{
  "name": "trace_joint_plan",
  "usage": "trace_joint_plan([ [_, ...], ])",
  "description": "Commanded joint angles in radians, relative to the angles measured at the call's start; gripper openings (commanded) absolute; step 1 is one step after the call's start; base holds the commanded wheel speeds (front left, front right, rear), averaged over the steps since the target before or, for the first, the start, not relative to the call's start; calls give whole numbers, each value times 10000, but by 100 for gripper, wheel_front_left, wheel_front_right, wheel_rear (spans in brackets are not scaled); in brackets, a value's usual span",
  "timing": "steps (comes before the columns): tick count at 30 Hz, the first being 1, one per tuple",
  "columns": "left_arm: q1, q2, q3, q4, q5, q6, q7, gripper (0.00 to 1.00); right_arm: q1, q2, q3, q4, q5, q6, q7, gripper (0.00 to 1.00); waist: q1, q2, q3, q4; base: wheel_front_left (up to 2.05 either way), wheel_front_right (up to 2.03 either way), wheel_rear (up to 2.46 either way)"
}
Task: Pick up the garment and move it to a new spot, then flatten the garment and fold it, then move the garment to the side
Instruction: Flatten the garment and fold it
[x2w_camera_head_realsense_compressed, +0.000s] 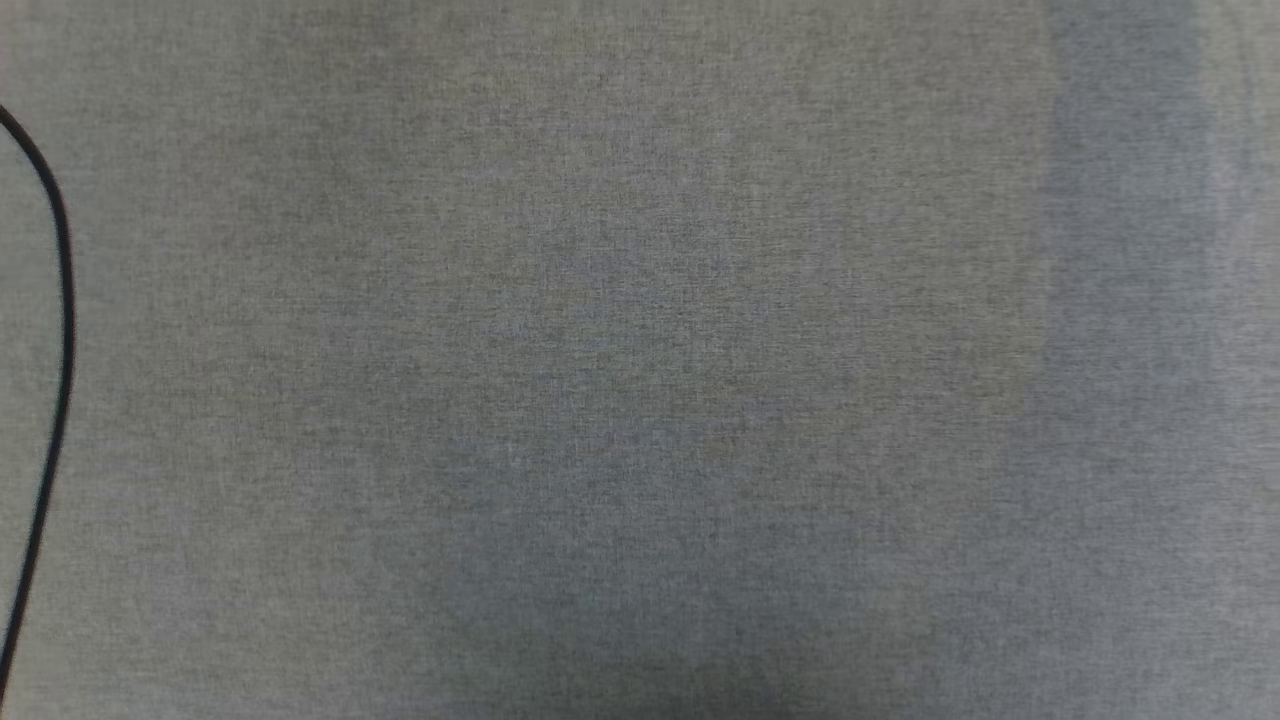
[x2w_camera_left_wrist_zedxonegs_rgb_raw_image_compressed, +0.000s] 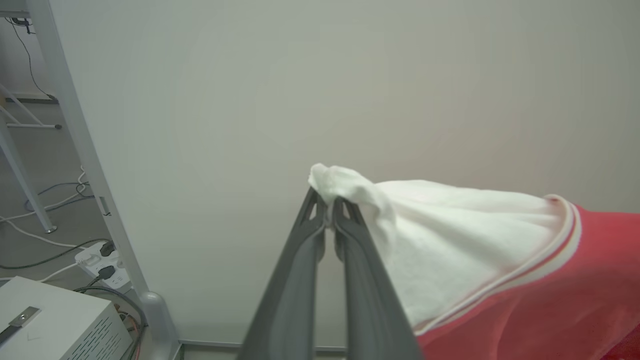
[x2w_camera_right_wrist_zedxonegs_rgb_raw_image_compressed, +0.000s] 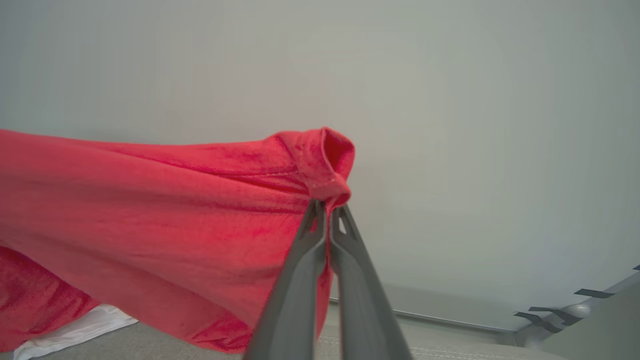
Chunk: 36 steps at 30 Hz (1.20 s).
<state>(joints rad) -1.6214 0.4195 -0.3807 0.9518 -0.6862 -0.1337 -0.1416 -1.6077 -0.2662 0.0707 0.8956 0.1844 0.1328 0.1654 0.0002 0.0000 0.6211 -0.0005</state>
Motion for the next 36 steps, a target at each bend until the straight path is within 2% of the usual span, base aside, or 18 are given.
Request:
trace_joint_plan([
  [1,458,69,-77,70,-225,31,-114,0,230,-47,99,185,186,-21,-139,0,-2,0,311,135,0,0,0],
  [6,1752,-5,-353,19,-1026,31,-182,0,1266,-104,645,476,753,-21,-389,0,-2,0,3,211,0,0,0],
  [11,3799,148,-849,-460,-1623,31,-468,0,3012,-241,1336,205,1570,-21,-682,0,-2,0,-676,243,0,0,0],
  [16,6185,492,-1160,-1265,-2121,31,-834,0,5101,-543,1885,-687,2328,-21,-752,0,-2,0,-1530,198,0,0,0],
  [21,8286,816,-983,-2130,-2386,73,-1087,0,7116,-863,2010,-1888,2839,-21,-531,0,-2,0,-2335,155,0,0,0],
  [25,9922,950,-854,-3070,-2393,371,-1161,0,8895,-1160,1698,-3027,3021,-21,-254,0,-2,0,-3085,247,0,0,0],
  [29,11699,1162,-804,-4087,-2578,861,-1153,0,10784,-1193,1066,-4223,3028,-21,297,0,-2,0,-3852,222,0,0,0],
  [36,14680,1649,-736,-6233,-3075,2293,-665,0,14026,-606,-257,-6241,2854,-21,1449,0,-2,0,-5028,193,0,0,0],
])
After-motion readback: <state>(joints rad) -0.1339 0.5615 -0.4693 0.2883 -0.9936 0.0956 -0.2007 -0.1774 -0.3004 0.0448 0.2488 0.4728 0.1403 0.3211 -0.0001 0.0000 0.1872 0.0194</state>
